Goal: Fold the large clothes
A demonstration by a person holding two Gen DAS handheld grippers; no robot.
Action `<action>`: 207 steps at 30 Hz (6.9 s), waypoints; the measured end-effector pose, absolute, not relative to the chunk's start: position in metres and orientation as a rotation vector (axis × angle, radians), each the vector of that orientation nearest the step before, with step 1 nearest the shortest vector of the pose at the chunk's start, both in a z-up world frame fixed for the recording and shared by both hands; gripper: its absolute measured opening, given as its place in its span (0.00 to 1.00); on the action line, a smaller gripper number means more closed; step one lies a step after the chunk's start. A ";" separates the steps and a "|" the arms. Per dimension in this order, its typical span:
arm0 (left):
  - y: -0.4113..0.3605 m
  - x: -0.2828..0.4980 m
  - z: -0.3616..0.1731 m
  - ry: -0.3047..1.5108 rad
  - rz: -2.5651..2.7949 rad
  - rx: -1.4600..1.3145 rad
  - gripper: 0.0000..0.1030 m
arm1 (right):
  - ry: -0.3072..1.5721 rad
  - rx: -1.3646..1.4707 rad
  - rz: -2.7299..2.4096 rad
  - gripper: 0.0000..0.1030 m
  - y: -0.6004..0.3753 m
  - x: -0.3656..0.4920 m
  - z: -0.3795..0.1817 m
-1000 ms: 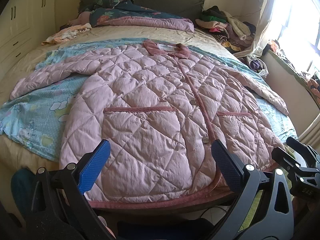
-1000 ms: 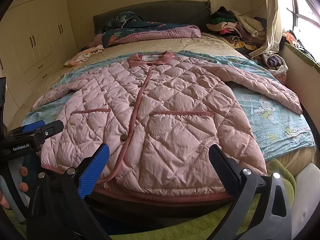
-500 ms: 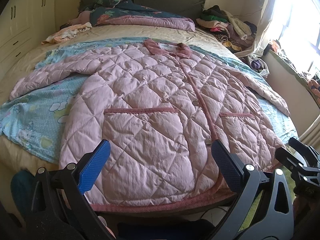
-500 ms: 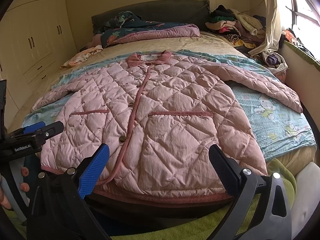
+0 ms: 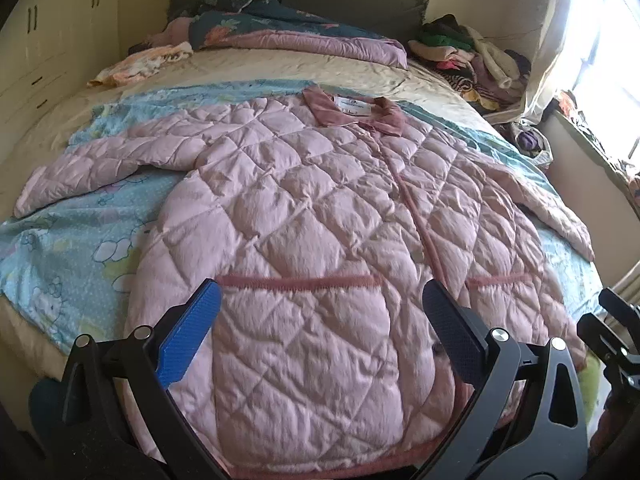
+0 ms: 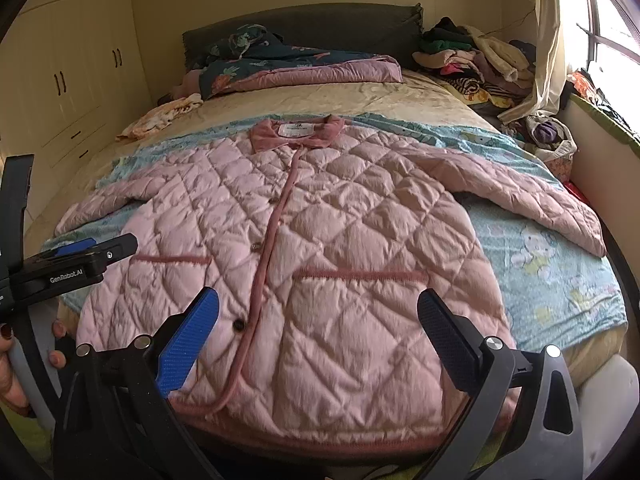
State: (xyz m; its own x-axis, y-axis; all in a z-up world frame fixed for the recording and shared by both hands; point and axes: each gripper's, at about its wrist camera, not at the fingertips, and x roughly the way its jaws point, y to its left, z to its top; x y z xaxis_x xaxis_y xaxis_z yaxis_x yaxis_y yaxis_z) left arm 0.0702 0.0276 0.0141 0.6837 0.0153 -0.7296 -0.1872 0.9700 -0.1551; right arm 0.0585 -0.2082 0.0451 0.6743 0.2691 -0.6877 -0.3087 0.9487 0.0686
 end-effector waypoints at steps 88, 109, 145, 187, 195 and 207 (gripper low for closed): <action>-0.026 0.383 -0.037 0.999 0.073 -0.217 0.92 | 0.740 0.835 -0.573 0.83 -0.615 0.350 -0.090; -0.004 0.361 0.025 0.898 0.067 -0.229 0.92 | 0.462 0.360 -0.185 0.19 -0.504 0.367 0.080; 0.132 0.303 0.053 0.814 0.039 -0.447 0.92 | 0.443 0.054 0.346 0.17 -0.212 0.360 0.143; 0.183 0.297 -0.036 0.916 -0.083 -0.884 0.92 | 0.771 -0.413 0.707 0.64 -0.004 0.301 -0.039; 0.158 0.310 -0.067 0.991 -0.108 -0.885 0.71 | 0.787 -0.236 0.682 0.73 -0.069 0.287 -0.012; 0.141 0.312 -0.023 0.909 -0.014 -0.523 0.16 | 0.836 -0.085 0.400 0.77 -0.194 0.333 0.003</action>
